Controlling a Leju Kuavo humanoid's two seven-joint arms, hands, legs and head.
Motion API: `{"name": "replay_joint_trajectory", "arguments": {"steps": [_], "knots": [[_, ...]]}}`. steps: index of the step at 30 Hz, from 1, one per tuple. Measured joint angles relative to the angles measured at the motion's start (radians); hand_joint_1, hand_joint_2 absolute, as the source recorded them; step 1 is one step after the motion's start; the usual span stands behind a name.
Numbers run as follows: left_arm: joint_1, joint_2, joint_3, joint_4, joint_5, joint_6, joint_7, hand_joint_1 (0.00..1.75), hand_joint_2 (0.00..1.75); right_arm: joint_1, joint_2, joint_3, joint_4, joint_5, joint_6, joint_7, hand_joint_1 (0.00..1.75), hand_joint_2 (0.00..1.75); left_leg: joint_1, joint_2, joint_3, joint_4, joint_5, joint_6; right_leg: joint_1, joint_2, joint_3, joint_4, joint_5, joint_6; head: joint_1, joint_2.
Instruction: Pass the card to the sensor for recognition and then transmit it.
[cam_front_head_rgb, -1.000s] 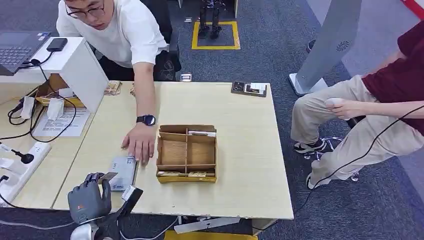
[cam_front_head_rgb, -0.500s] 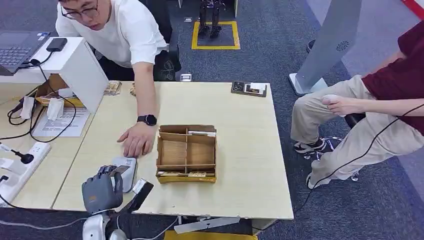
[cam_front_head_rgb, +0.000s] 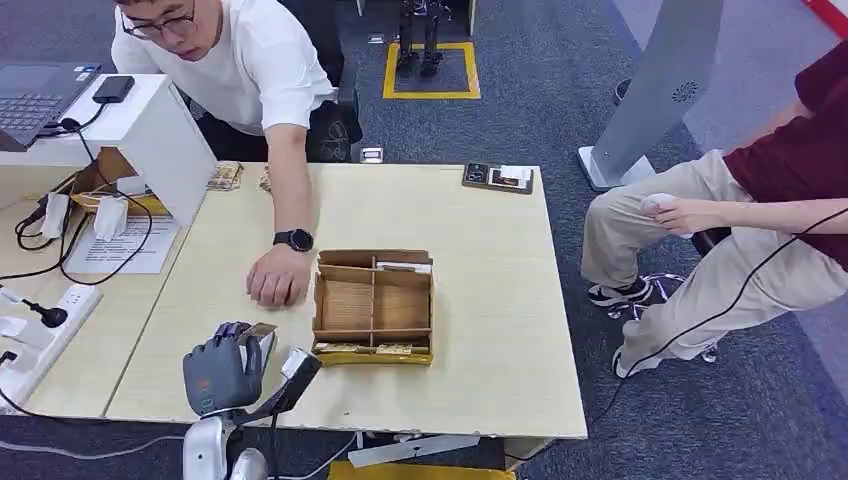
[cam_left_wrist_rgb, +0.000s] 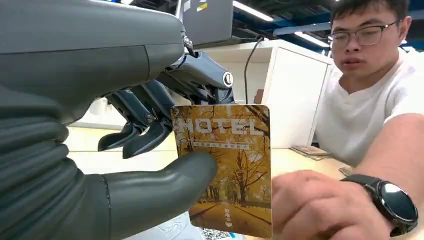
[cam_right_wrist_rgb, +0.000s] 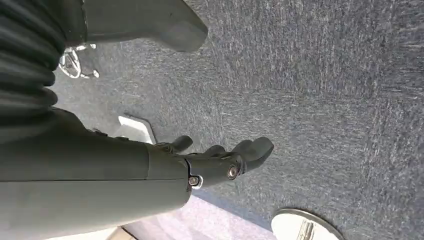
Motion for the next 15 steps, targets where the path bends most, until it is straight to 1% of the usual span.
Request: {"name": "replay_joint_trajectory", "arguments": {"steps": [2,5,7,10,15], "knots": [[-0.002,0.006,-0.014,0.005,-0.028,0.000,0.050,1.75,1.75,0.000,0.000,0.003,0.000,0.000,0.002,0.000,0.00,1.75,0.000,0.000,0.000,0.000,0.000,0.000,0.000,0.000,0.000,0.000,0.000,0.000,0.000,0.000],[-0.002,0.027,-0.063,0.012,-0.043,0.000,0.133,1.75,1.75,-0.001,0.000,0.007,0.000,-0.002,0.002,0.001,0.00,1.75,0.000,0.000,0.000,0.000,0.000,0.000,0.000,0.000,0.000,0.000,0.000,0.000,0.000,0.000],[-0.002,0.043,-0.093,0.016,-0.044,0.000,0.164,1.75,1.75,-0.001,0.000,0.009,0.000,-0.004,0.002,0.001,0.00,1.75,0.000,0.000,0.000,0.000,0.000,0.000,0.000,0.000,0.000,0.000,0.000,0.000,0.000,0.000],[-0.002,0.058,-0.121,0.019,-0.043,0.000,0.181,1.75,1.75,-0.001,0.000,0.010,0.000,-0.005,0.001,0.001,0.00,1.75,0.000,0.000,0.000,0.000,0.000,0.000,0.000,0.000,0.000,0.000,0.000,0.000,0.000,0.000],[-0.002,0.075,-0.143,0.020,-0.042,0.000,0.204,1.75,1.75,-0.001,0.000,0.011,0.000,-0.008,0.001,0.001,0.00,1.75,0.000,0.000,0.000,0.000,0.000,0.000,0.000,0.000,0.000,0.000,0.000,0.000,0.000,0.000]]}}
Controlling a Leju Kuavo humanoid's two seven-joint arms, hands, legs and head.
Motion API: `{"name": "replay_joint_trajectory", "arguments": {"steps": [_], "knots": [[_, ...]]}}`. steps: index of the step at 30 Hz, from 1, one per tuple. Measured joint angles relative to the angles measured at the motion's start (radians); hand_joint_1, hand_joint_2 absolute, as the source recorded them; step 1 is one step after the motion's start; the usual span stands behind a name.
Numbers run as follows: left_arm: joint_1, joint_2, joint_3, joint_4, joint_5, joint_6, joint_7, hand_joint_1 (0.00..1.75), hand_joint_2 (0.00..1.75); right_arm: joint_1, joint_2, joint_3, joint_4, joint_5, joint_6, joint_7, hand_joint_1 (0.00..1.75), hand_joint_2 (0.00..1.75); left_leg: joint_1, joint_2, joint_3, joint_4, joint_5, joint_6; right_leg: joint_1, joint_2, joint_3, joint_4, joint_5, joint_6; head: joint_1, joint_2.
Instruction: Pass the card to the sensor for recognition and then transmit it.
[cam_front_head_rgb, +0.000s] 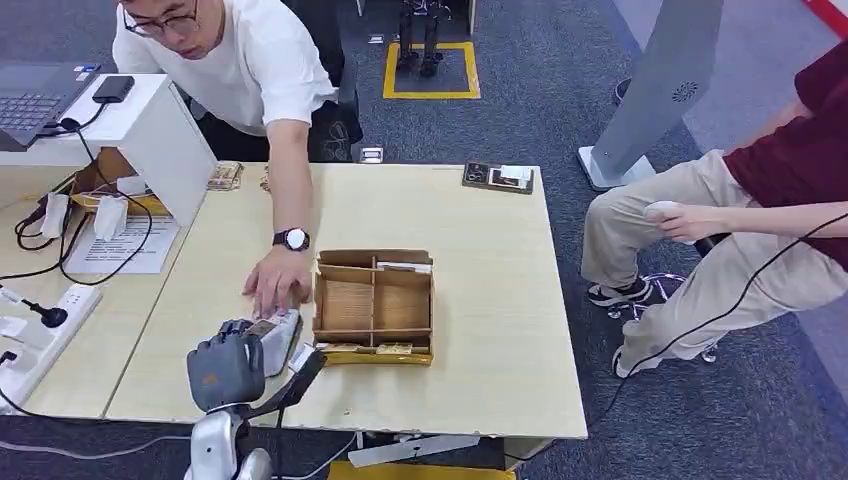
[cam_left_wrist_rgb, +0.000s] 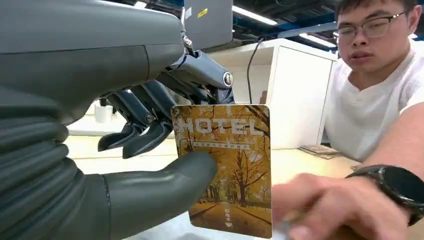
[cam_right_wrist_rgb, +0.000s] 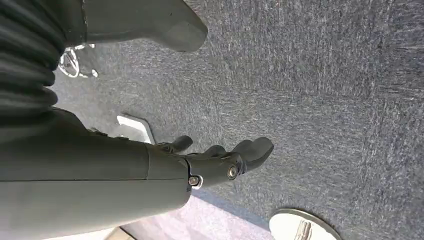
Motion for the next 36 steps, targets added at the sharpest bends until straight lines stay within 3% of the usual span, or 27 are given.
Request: {"name": "replay_joint_trajectory", "arguments": {"steps": [10,23,36], "knots": [[0.001,0.015,-0.011,0.000,0.008,0.000,-0.001,1.75,1.75,0.001,-0.001,0.000,0.000,-0.003,-0.001,0.000,0.00,1.75,0.000,0.000,0.000,0.000,0.000,0.000,0.000,0.000,0.000,0.000,0.000,0.000,0.000,0.000],[0.010,0.008,-0.007,-0.026,0.004,0.001,-0.086,1.75,1.75,0.002,-0.006,0.001,0.000,-0.005,-0.001,0.001,0.00,1.75,0.000,0.000,0.000,0.000,0.000,0.000,0.000,0.000,0.000,0.000,0.000,0.000,0.000,0.000],[0.003,0.008,-0.011,0.033,-0.002,0.001,-0.022,1.75,1.75,0.002,-0.006,0.021,0.000,-0.034,0.000,0.009,0.00,1.75,0.000,0.000,0.000,0.000,0.000,0.000,0.000,0.000,0.000,0.000,0.000,0.000,0.000,0.000]]}}
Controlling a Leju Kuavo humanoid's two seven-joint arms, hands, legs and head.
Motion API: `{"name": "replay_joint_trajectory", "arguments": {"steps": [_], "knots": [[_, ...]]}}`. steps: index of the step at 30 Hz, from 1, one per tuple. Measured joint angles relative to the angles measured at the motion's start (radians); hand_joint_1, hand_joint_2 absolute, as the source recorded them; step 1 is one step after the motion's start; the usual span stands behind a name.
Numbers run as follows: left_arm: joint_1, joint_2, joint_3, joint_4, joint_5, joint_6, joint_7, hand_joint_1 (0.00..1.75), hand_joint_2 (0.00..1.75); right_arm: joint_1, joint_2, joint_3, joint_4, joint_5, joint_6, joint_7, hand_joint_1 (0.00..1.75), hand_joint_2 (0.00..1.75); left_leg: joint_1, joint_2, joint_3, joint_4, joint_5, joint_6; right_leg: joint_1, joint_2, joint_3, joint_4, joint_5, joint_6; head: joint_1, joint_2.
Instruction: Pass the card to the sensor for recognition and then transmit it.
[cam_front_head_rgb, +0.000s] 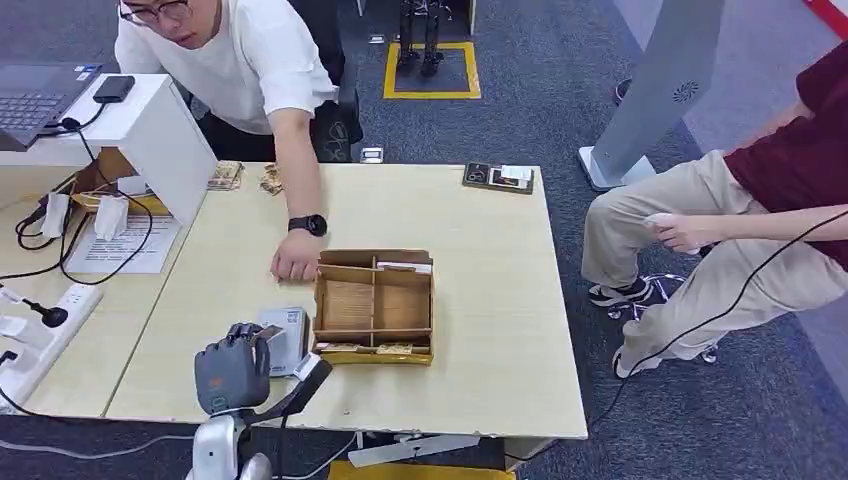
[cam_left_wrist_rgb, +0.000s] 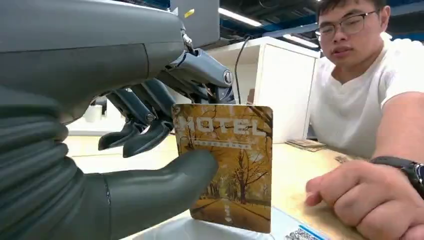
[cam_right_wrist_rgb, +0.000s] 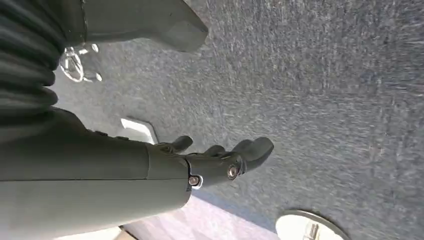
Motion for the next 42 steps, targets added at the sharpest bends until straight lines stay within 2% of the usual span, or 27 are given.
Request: {"name": "replay_joint_trajectory", "arguments": {"steps": [2,5,12,16,28,42], "knots": [[-0.008,0.002,-0.003,0.022,-0.002,0.002,0.008,1.75,1.75,0.000,0.000,0.004,0.000,0.000,0.000,0.000,0.00,1.75,0.000,0.000,0.000,0.000,0.000,0.000,0.000,0.000,0.000,0.000,0.000,0.000,0.000,0.000],[-0.022,0.016,-0.043,0.065,0.013,0.002,0.065,1.75,1.75,0.002,0.000,0.023,-0.002,-0.017,0.011,0.006,0.00,1.75,0.000,0.000,0.001,0.000,0.000,0.000,0.000,0.000,0.001,0.000,0.000,0.000,0.000,0.000],[-0.050,0.047,-0.115,0.128,0.032,0.002,0.111,1.75,1.75,0.002,0.000,0.037,-0.002,-0.029,0.011,0.008,0.00,1.75,0.000,0.000,0.003,0.000,0.000,0.000,0.000,-0.001,0.004,0.000,0.000,0.000,0.000,0.000],[-0.065,0.053,-0.123,0.179,0.007,0.002,0.085,1.75,1.75,0.001,-0.002,0.046,0.001,-0.034,0.009,0.008,0.00,1.75,0.000,0.000,0.004,0.000,0.000,0.000,0.000,-0.001,0.005,0.000,0.000,0.000,0.000,0.000],[-0.097,0.058,-0.124,0.241,0.011,0.002,0.095,1.75,1.75,0.001,-0.003,0.053,0.001,-0.033,0.013,0.008,0.00,1.75,0.000,-0.002,0.008,-0.001,0.000,0.000,0.000,-0.003,0.010,0.000,0.000,0.000,0.000,0.000],[-0.076,0.058,-0.124,0.198,0.035,0.002,0.082,1.75,1.75,0.001,-0.003,0.055,0.001,-0.033,0.012,0.009,0.00,1.75,0.000,-0.002,0.009,-0.001,0.000,0.000,0.000,-0.003,0.011,0.000,0.000,0.000,0.000,0.000]]}}
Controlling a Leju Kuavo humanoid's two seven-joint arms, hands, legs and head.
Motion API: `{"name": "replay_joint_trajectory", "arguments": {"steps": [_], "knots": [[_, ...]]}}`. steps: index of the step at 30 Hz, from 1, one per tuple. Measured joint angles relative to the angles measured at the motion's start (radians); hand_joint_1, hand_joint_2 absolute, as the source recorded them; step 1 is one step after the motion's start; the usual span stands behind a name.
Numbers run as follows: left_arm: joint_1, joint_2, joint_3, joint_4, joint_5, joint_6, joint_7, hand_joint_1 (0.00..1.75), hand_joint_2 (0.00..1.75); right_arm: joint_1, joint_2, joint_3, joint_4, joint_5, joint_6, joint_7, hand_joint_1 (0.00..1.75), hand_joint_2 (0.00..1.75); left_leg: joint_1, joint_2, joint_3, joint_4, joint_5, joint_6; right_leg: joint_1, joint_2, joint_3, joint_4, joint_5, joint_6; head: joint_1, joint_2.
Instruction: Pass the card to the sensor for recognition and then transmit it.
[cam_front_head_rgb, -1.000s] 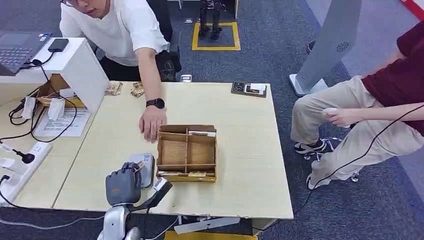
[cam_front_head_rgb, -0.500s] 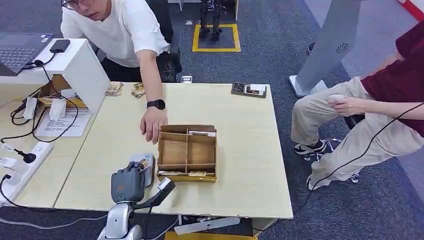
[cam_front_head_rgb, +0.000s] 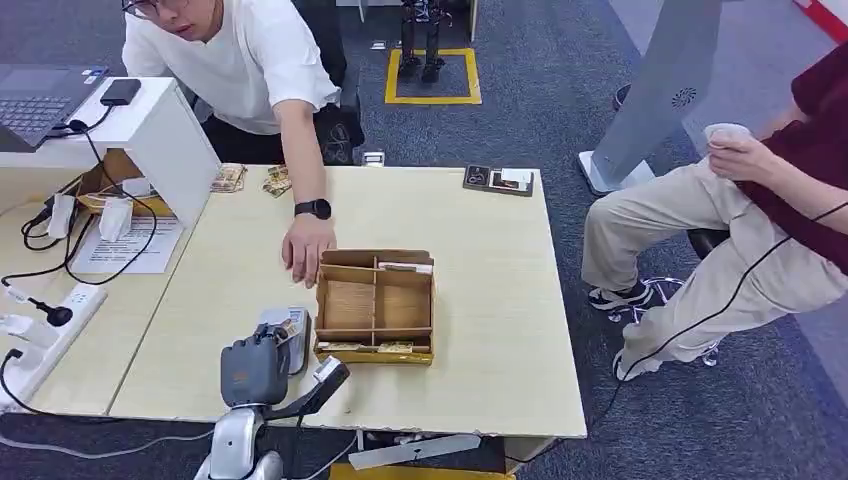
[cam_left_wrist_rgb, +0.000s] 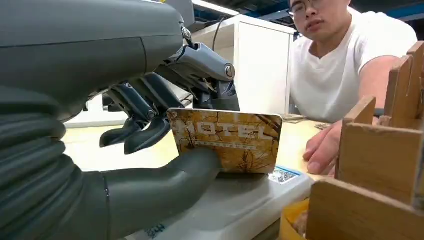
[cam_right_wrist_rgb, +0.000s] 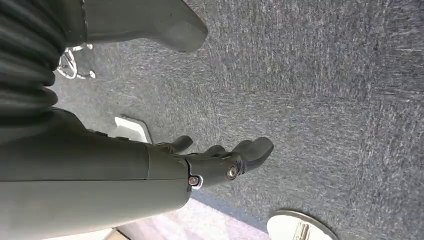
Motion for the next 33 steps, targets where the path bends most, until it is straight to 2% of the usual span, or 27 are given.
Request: {"name": "replay_joint_trajectory", "arguments": {"steps": [2,3,4,6,8,11,14,19,24,28,31,33], "knots": [[0.013,-0.003,0.003,-0.033,0.019,0.001,-0.039,1.75,1.75,0.000,0.000,0.000,0.000,0.000,-0.001,0.000,0.00,1.75,0.000,0.000,0.000,0.000,0.000,0.000,0.000,0.000,-0.001,0.000,0.000,0.000,0.000,0.000],[0.028,-0.011,0.014,-0.070,0.044,0.002,-0.094,1.75,1.75,0.001,0.000,0.000,0.000,-0.001,-0.002,0.000,0.00,1.75,0.000,0.000,0.000,0.000,0.000,0.000,0.000,0.000,-0.001,0.000,0.000,0.000,0.000,0.000],[0.046,-0.028,0.035,-0.113,0.080,0.003,-0.185,1.75,1.75,0.003,0.000,0.000,0.000,-0.002,-0.005,0.000,0.00,1.75,0.000,0.000,-0.001,0.000,0.000,0.000,0.000,0.000,-0.002,0.000,0.000,0.000,0.000,0.000],[0.063,-0.084,0.119,-0.197,0.206,0.003,-0.407,1.75,1.75,0.006,0.000,0.000,0.000,-0.004,-0.010,-0.001,0.00,1.75,0.000,-0.001,-0.004,0.001,0.001,0.001,0.000,-0.001,-0.005,0.000,0.000,0.000,0.001,0.000],[0.068,-0.123,0.177,-0.277,0.362,0.003,-0.522,1.75,1.75,0.008,0.000,0.000,0.000,-0.011,-0.018,-0.003,0.00,1.75,0.000,0.001,-0.006,0.001,0.001,0.000,0.000,0.001,-0.007,0.000,0.002,0.001,0.001,0.000],[0.068,-0.145,0.217,-0.395,0.520,0.002,-0.579,1.75,1.75,0.017,0.000,0.000,0.000,-0.013,-0.023,-0.007,0.00,1.75,0.000,0.001,-0.006,0.001,0.001,0.000,0.000,0.002,-0.008,0.000,0.002,0.002,-0.001,0.000],[0.072,-0.147,0.220,-0.469,0.572,0.000,-0.621,1.75,1.75,0.017,0.000,0.000,0.000,-0.014,-0.027,-0.008,0.00,1.75,0.000,0.000,-0.007,0.001,0.001,0.000,0.000,0.001,-0.008,0.000,0.002,0.002,-0.001,0.000],[0.077,-0.150,0.219,-0.563,0.725,-0.001,-0.690,1.75,1.75,0.019,0.000,0.000,0.000,-0.021,-0.034,-0.008,0.00,1.75,0.000,0.001,-0.007,0.001,0.001,0.000,0.000,0.002,-0.009,0.000,0.002,0.002,-0.001,0.000],[0.077,-0.151,0.219,-0.585,0.867,-0.003,-0.785,1.75,1.75,0.018,0.000,0.000,0.001,-0.019,-0.035,-0.011,0.00,1.75,0.000,0.002,-0.007,0.001,0.001,0.000,0.000,0.003,-0.009,0.000,0.002,0.002,-0.001,0.000],[0.076,-0.151,0.219,-0.585,0.906,-0.003,-0.806,1.75,1.75,0.018,0.000,0.000,0.001,-0.019,-0.035,-0.012,0.00,1.75,0.000,0.002,-0.007,0.001,0.001,0.000,0.000,0.003,-0.010,0.000,0.002,0.002,-0.001,0.000],[0.075,-0.150,0.219,-0.584,1.001,-0.004,-0.845,1.75,1.75,0.018,0.000,0.000,0.001,-0.019,-0.036,-0.012,0.00,1.75,0.000,0.002,-0.007,0.001,0.001,0.000,0.000,0.003,-0.010,0.000,0.002,0.002,-0.002,0.000],[0.069,-0.150,0.219,-0.584,1.020,-0.004,-0.855,1.75,1.75,0.018,0.000,0.000,0.001,-0.014,-0.036,-0.015,0.00,1.75,0.000,0.002,-0.007,0.001,0.001,0.000,0.000,0.003,-0.011,0.000,0.002,0.002,-0.001,0.000]]}}
